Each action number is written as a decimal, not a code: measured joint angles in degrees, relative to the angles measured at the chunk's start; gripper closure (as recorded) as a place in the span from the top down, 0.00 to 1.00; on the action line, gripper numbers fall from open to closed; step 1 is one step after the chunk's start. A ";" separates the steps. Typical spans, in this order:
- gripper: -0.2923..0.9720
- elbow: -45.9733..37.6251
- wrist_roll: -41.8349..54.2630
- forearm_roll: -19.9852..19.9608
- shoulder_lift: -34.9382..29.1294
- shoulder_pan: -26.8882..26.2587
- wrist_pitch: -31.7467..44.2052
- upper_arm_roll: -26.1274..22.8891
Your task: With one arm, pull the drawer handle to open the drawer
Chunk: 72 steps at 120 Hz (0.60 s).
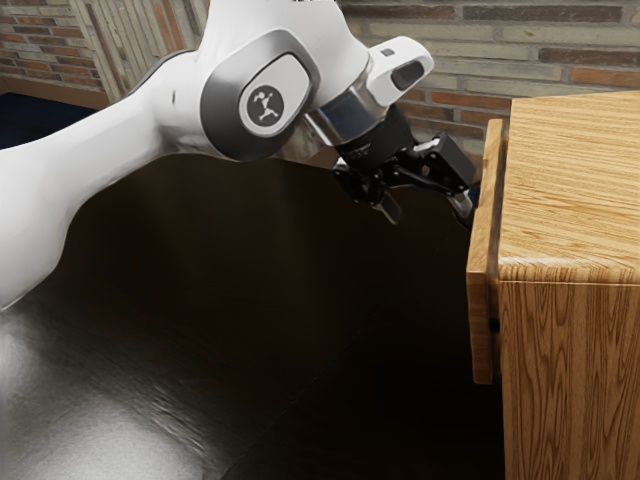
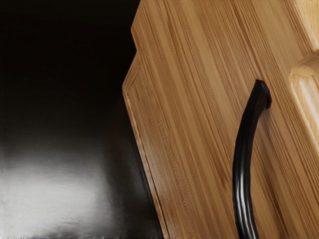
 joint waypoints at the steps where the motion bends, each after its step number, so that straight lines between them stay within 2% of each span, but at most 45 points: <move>1: 0.77 -0.09 0.00 0.01 -0.06 0.00 -0.03 0.04; 72: 0.77 -7.02 0.23 0.25 -5.81 -0.32 -0.69 6.11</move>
